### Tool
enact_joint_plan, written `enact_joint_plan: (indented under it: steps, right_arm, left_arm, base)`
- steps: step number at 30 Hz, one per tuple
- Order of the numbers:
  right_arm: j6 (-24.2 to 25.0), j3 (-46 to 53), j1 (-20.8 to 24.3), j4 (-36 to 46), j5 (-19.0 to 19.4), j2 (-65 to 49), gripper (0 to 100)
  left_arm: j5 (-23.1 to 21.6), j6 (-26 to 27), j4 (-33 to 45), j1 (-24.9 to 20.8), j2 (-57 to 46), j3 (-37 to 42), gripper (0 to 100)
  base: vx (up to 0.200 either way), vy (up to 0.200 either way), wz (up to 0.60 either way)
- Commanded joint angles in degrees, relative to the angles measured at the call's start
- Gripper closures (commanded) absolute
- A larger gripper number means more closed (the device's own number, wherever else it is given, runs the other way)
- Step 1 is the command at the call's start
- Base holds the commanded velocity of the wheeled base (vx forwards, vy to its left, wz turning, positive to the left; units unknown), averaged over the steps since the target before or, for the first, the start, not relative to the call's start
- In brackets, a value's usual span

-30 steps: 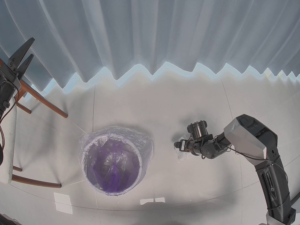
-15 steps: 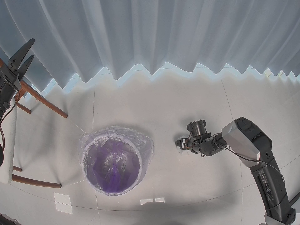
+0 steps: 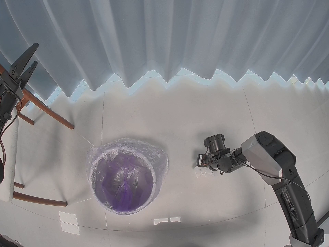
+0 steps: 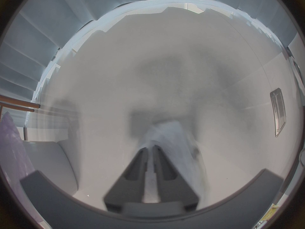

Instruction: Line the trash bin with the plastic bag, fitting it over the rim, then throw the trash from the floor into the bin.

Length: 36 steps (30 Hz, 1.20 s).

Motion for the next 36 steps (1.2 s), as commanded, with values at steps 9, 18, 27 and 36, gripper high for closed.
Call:
enact_joint_plan:
  steps: [9,18,27,36]
  right_arm:
    - [2.68,3.15,0.54,-0.21,-0.87,-6.06,100]
    - [5.15,7.72,1.68,-1.62,-0.87,-10.72,100]
    - [5.15,9.21,1.68,-6.45,-0.87,-9.76,100]
    - [5.06,7.98,2.21,-9.53,-0.96,-4.75,0]
  left_arm:
    - [-0.05,0.0,-0.03,0.02,0.07,-0.05,0]
    - [-0.05,0.0,-0.03,0.02,-0.01,0.04,0]
    - [-0.05,0.08,-0.12,-0.33,-0.1,0.39,0]
    - [-0.05,0.17,-0.12,-0.5,-0.01,0.39,0]
  base:
    - [0.0,0.0,0.0]
    - [0.0,0.0,0.0]
    - [0.0,0.0,0.0]
    - [0.0,0.0,0.0]
